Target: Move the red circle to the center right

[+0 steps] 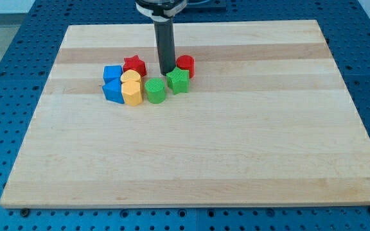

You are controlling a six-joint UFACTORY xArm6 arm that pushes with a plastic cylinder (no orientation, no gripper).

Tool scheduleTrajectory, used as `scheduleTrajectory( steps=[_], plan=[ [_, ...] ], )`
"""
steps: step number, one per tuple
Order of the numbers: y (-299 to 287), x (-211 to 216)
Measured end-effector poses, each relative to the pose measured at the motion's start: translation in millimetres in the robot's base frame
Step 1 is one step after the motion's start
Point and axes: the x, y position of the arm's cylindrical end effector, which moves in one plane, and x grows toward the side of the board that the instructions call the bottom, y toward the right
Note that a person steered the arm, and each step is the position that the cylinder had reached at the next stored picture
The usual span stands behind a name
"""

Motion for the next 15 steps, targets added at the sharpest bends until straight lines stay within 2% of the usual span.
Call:
scheduleTrajectory(
  steps=[1, 2, 3, 5, 6, 7, 9, 13, 15],
  plan=[
    [-1.3, -14.6],
    [53.3, -15.6],
    [80.1, -15.6],
    [60.1, -15.6],
    [58.5, -2.7],
    [79.1, 8.7],
    [127.9, -3.6],
    [114.6, 27.5],
    [175.7, 27.6]
  ],
)
